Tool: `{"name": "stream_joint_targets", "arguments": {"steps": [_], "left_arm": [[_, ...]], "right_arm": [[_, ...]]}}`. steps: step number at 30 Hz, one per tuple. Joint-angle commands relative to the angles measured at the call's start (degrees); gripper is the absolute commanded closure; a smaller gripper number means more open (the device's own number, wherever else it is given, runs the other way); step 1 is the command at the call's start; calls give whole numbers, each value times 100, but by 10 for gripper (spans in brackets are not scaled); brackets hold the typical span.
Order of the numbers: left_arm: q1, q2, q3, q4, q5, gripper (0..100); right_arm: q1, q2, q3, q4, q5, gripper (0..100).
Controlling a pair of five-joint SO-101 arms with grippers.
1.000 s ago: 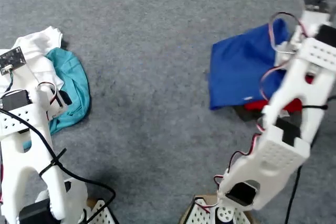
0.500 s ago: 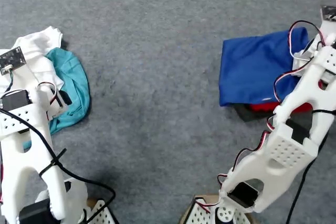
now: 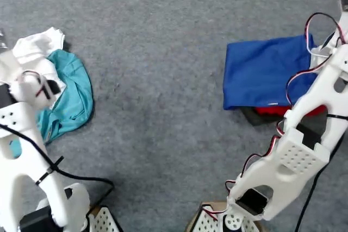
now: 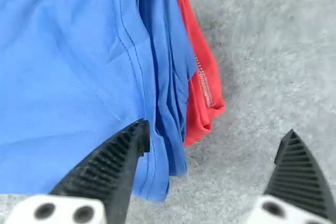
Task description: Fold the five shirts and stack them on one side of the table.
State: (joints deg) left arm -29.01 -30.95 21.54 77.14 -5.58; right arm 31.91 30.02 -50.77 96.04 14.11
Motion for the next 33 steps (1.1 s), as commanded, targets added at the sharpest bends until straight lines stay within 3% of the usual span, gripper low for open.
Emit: {"name": "stream_joint_targets", "arguments": {"steps": [1, 5, 6, 10, 13, 17, 22, 28, 33], "left_arm": [[-431, -40, -281, -62, -9, 767], [-976, 497, 44, -264, 18, 752], [-1099, 716, 141, -387, 97, 747], [-1556, 1789, 352, -1090, 360, 746], [-1530, 2686, 404, -1433, 404, 747], [-1213, 3389, 229, -1415, 404, 775], [-756, 3275, 0, -1134, 404, 992], [123, 2062, -404, 105, 404, 981], [1714, 295, -422, 976, 404, 982]], "right_arm": [[-40, -101, -769, 396, 18, 723], [-40, -110, -1121, 615, 18, 979], [-31, -110, -1156, 615, 18, 998], [-40, -110, -1121, 624, 18, 885], [-75, -110, -1138, 624, 9, 878], [-154, -110, -1147, 624, -193, 886], [-295, -110, -1112, 633, -237, 887], [-409, -110, -1103, 633, -237, 953], [-629, -110, -1103, 633, -246, 996]]}}
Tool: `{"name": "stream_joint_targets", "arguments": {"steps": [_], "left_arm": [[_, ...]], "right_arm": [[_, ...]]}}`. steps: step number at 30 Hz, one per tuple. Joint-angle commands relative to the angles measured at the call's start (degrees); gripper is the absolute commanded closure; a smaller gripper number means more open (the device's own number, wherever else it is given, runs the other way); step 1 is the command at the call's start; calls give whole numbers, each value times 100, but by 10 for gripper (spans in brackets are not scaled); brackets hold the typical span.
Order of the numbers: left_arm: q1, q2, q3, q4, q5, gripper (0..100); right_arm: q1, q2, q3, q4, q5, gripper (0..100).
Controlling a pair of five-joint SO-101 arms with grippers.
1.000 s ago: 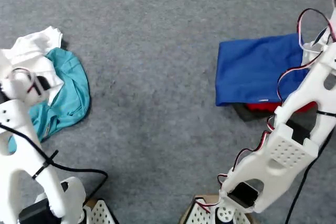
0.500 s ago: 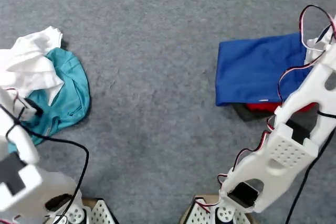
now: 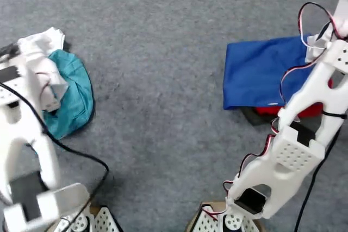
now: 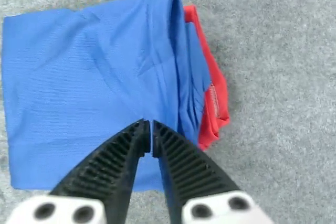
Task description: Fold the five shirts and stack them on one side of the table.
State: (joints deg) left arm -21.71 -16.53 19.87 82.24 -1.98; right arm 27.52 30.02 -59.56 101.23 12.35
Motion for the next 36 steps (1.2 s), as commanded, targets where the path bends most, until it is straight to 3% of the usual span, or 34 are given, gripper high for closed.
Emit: {"name": "stream_joint_targets", "arguments": {"steps": [1, 8, 12, 14, 18, 22, 24, 27, 31, 33, 36], "left_arm": [[1398, -1534, -237, 580, 35, 982], [4202, -2932, -202, 475, 44, 956], [4985, -2782, 114, 448, 747, 705], [4941, -2756, 53, 466, 1108, 671], [4018, -2765, -554, 695, 1257, 667], [2066, -2695, -809, 738, 1248, 667], [932, -2668, -334, 105, 1248, 667], [-220, -2378, 993, -1767, 1248, 667], [-343, -1244, 2541, -4466, 1248, 669], [-369, -532, 2541, -4879, 1248, 671], [-580, 576, 1987, -4853, 1363, 678]], "right_arm": [[-251, -110, -224, 114, -70, 996], [-778, -110, -224, 114, -369, 996], [-1130, -110, -215, 114, -378, 935], [-1332, -119, -110, 114, -378, 837], [-1877, -338, 470, 114, -325, 656], [-2862, -734, 1446, 114, -343, 662], [-3530, -866, 1956, 114, -369, 685], [-4655, -963, 2730, 97, -369, 716], [-6105, -954, 3415, -53, -369, 721], [-6642, -954, 3591, -167, -369, 721], [-7160, -954, 3890, -387, -378, 721]]}}
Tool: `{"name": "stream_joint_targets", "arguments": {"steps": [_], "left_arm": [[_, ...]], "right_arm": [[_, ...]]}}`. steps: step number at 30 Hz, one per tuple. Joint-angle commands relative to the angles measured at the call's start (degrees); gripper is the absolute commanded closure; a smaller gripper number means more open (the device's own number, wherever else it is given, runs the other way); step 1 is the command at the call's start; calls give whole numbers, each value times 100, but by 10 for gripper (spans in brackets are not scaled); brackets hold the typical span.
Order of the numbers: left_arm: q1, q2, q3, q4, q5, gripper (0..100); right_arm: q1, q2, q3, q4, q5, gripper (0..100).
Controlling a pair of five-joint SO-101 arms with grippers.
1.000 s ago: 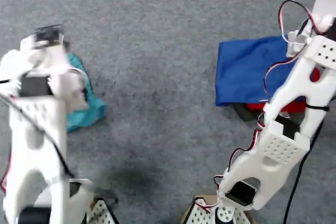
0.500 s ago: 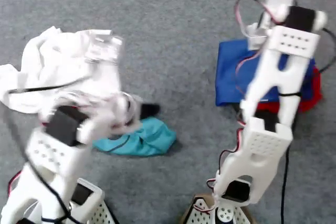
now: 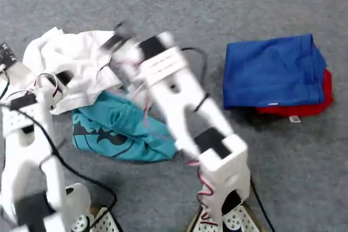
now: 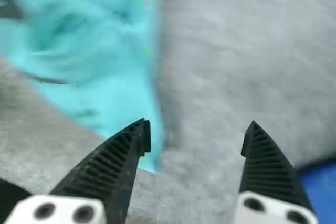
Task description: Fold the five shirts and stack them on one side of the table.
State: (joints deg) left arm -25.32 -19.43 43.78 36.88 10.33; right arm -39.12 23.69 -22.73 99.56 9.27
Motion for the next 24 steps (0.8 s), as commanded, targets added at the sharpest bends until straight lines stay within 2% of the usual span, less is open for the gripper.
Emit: {"name": "stream_joint_targets", "arguments": {"steps": [1, 3, 8, 11, 15, 17, 20, 24], "left_arm": [[-325, 1218, -686, -229, 290, 702], [-527, 1903, -1275, 26, 554, 770], [-835, 3222, -2875, 958, 589, 985], [-1046, 3556, -3886, 1723, 624, 983], [-1556, 3582, -5257, 2435, 633, 981], [-1908, 3582, -5960, 2690, 642, 981], [-2462, 3626, -6796, 2989, 774, 981], [-3200, 3635, -7077, 2998, 1240, 981]], "right_arm": [[-620, -321, 356, -334, -70, 721], [-804, -312, 725, -589, -70, 723], [-1077, -303, 1912, -1530, -70, 725], [-1033, -171, 2273, -1881, -70, 754], [-637, 40, 2105, -1864, -97, 998], [-356, 48, 1947, -1732, -316, 956], [31, 48, 1516, -1301, -422, 995], [549, 48, 866, -457, -378, 995]]}}
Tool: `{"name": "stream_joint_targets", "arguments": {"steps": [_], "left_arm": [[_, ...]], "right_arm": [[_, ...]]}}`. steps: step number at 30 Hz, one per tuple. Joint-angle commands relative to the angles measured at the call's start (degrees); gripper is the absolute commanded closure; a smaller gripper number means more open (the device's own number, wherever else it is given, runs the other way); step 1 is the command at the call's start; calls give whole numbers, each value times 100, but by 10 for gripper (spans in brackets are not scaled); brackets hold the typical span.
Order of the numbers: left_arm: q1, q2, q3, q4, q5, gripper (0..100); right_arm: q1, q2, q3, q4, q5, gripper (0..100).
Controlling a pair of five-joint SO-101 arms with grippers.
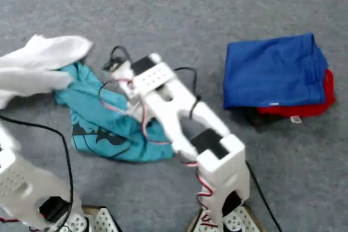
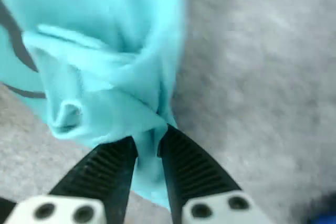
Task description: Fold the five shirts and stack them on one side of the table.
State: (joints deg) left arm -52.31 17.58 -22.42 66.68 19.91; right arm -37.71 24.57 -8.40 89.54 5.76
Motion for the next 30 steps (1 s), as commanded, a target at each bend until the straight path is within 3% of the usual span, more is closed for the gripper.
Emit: {"name": "stream_joint_targets", "arguments": {"steps": [1, 9, 13, 18, 22, 26, 30], "left_arm": [[-642, -66, -457, 18, 325, 981], [-1134, -66, -220, 70, 281, 981], [-765, -110, 97, 624, -246, 977], [510, -119, 114, 2303, -440, 840], [1837, -224, -290, 3077, -352, 771], [3042, -277, -1143, 3191, 431, 771], [4018, -84, -1820, 2646, 1125, 771]], "right_arm": [[549, -48, -743, 747, 79, 995], [2325, -48, -1684, 1266, 721, 994], [2510, -40, -1473, 1266, 1081, 993], [2492, -48, -1543, 1257, 1108, 991], [2396, -4, -1481, 1257, 1108, 881], [2519, -40, -1508, 1152, 1073, 828], [2958, -40, -1543, 879, 914, 911]]}}
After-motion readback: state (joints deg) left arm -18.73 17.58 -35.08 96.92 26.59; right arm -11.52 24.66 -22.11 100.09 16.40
